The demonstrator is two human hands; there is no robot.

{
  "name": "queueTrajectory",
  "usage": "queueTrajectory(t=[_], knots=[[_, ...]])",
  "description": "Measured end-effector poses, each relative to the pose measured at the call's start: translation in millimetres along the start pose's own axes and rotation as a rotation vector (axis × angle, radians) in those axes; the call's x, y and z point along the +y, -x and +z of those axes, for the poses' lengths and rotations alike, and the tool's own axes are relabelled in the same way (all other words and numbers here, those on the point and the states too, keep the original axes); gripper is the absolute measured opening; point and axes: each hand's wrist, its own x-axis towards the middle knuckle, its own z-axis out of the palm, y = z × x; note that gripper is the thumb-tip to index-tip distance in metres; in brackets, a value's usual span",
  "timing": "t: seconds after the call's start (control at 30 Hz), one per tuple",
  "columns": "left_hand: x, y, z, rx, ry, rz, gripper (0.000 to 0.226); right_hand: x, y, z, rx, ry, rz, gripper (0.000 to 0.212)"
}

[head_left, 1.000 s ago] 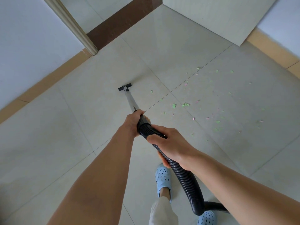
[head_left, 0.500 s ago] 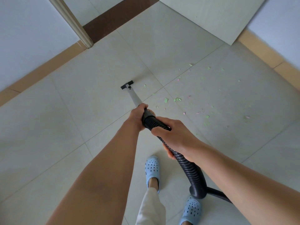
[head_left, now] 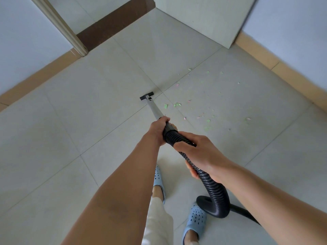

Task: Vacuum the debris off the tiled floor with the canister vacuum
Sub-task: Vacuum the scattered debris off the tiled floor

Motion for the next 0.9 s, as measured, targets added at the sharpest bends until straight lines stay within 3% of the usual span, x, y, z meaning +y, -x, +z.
queueTrajectory(t=[0.67,0.9], knots=[[-75,48,-1,0.062,-0.243,-0.04,0.013,58,90,4,0.025,-0.233,0.051,0.021],[-80,50,-13,0.009,-0.178,-0.043,0.019,61,95,18,0.063,-0.143,-0.002,0.023]])
